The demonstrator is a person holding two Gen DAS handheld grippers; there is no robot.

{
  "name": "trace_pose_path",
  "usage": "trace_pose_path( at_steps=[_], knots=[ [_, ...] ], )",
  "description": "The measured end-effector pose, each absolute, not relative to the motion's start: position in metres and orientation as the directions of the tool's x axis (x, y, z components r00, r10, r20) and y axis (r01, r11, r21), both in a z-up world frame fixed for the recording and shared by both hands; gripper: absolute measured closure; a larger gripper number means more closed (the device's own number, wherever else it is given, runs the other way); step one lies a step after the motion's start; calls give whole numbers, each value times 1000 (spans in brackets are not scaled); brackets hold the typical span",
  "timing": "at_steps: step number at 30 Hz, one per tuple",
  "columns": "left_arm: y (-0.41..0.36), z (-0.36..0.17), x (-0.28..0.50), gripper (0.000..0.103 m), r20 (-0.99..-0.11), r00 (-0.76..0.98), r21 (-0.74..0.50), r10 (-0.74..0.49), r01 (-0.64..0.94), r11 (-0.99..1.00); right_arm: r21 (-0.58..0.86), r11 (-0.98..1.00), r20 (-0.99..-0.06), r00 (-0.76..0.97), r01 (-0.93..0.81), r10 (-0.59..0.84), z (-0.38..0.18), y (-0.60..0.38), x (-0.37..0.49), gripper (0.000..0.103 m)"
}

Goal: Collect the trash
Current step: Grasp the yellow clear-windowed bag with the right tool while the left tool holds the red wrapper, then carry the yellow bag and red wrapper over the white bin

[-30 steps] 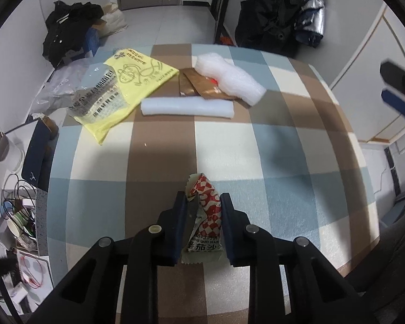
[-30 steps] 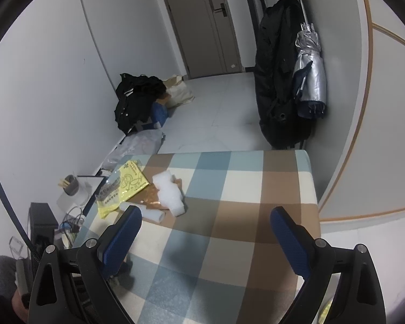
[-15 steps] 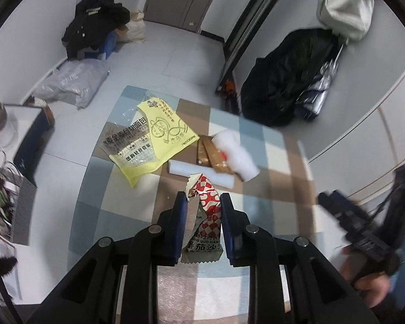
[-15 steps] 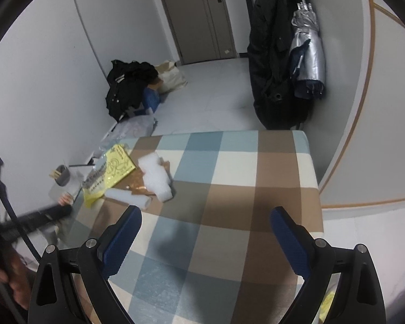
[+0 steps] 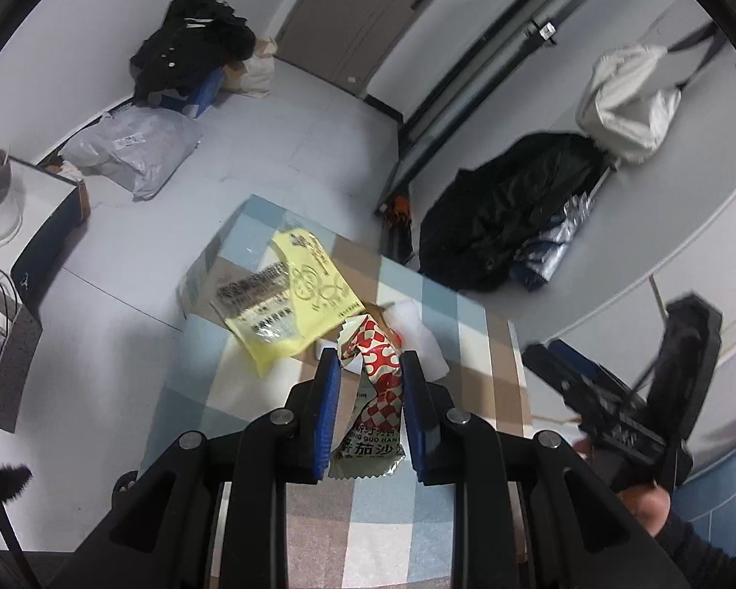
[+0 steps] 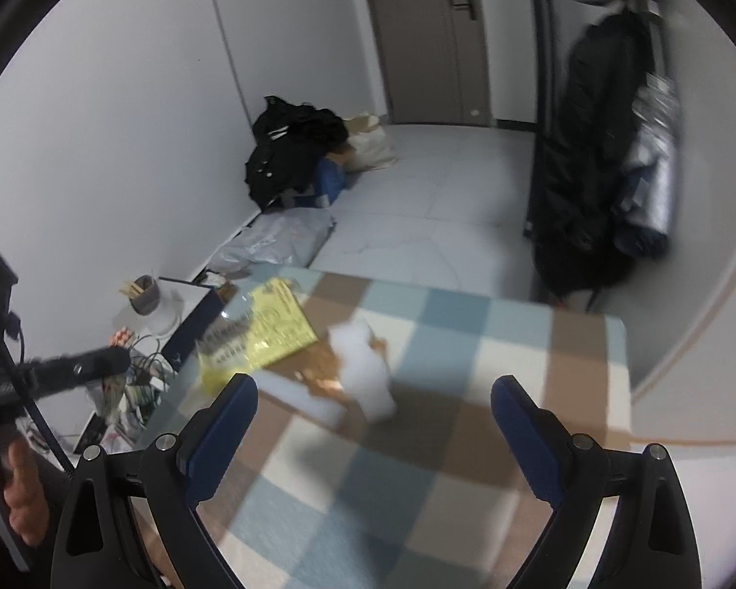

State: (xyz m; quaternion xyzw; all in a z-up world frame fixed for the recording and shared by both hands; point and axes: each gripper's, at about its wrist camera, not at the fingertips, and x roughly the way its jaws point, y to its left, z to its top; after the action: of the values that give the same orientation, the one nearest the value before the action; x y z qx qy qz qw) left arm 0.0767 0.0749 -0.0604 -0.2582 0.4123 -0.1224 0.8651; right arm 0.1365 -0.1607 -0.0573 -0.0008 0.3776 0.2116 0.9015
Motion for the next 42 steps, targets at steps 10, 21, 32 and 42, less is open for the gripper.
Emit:
trace_pose_path(
  at_steps=[10, 21, 32, 42],
  knots=[
    [126, -62, 80, 83, -609, 676, -614, -415, -70, 786, 297, 805, -729, 422, -513, 538, -79, -72, 222, 5],
    [149, -64, 89, 83, -574, 694, -676, -435, -102, 730, 179, 811, -841, 341, -557, 420, -137, -2, 281, 6],
    [159, -56, 98, 83, -572, 717, -670, -397, -129, 731, -33, 745, -889, 361, -666, 283, -159, 30, 262, 32],
    [158, -44, 95, 83, -549, 748, -672, -373, -129, 729, -112, 754, -891, 401, -648, 212, -154, 25, 248, 101]
  ],
)
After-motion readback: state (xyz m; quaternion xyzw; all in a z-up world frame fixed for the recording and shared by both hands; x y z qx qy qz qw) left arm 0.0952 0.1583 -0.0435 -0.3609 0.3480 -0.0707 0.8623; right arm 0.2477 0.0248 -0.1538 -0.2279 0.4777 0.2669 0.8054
